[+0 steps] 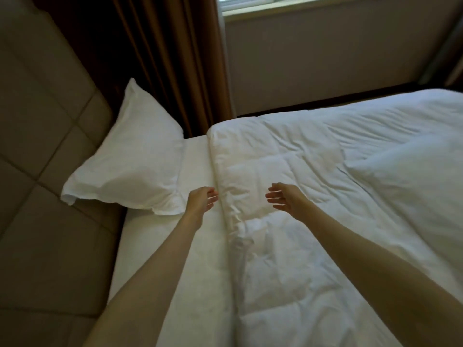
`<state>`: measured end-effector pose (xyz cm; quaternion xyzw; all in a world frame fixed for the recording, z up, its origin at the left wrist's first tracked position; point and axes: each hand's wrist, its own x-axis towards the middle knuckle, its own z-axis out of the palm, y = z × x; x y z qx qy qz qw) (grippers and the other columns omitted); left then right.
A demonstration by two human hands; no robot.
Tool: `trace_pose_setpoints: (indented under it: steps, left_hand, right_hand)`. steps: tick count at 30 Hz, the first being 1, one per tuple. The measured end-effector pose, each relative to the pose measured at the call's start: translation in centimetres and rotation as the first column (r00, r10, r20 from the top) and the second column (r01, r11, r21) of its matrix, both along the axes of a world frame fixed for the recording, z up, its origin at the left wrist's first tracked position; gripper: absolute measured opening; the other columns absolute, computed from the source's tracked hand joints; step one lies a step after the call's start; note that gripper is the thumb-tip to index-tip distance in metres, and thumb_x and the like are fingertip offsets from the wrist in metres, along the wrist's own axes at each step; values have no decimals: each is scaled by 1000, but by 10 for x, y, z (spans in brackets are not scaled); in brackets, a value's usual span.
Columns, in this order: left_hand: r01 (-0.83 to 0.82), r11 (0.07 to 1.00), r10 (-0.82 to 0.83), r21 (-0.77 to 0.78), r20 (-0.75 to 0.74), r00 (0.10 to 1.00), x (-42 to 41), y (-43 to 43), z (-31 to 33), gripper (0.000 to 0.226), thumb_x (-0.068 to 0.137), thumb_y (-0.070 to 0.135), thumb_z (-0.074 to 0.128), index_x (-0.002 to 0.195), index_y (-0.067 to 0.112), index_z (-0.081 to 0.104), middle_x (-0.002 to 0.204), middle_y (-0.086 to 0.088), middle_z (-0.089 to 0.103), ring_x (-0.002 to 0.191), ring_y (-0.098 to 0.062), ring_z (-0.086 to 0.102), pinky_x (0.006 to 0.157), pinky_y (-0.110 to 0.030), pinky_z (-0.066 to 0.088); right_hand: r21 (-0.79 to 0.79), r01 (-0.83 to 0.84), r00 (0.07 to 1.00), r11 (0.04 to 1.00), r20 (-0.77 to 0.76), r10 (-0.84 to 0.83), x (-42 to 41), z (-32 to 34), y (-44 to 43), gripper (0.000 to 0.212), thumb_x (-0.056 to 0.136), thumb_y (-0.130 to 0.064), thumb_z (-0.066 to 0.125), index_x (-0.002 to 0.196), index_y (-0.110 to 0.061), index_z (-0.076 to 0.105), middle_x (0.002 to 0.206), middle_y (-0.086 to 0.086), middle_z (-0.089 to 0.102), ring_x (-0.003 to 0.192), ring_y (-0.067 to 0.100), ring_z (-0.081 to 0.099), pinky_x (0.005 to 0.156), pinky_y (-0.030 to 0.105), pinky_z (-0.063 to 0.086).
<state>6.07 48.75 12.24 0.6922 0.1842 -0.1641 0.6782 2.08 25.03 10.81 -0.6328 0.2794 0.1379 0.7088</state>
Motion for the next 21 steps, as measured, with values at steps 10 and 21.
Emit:
trace_pose_setpoints:
  steps: [10, 21]
  left_hand:
    - [216, 976, -214, 9, -103, 971, -68, -190, -54, 16, 90, 14, 47, 90, 7, 62, 91, -9, 66, 82, -22, 65, 67, -28, 45]
    - [467, 884, -457, 9, -191, 869, -117, -389, -96, 21, 94, 14, 41, 108, 5, 56, 105, -13, 66, 94, -25, 64, 74, -31, 48]
  right_hand:
    - [-94, 324, 940, 941, -81, -332, -117, -44, -172, 21, 92, -22, 52, 104, -6, 60, 91, 10, 64, 91, 27, 60, 84, 36, 46]
    - [-298, 590, 757, 751, -119, -642, -223, -85, -345, 10, 89, -15, 54, 85, -9, 60, 92, 13, 60, 85, 24, 55, 70, 33, 43]
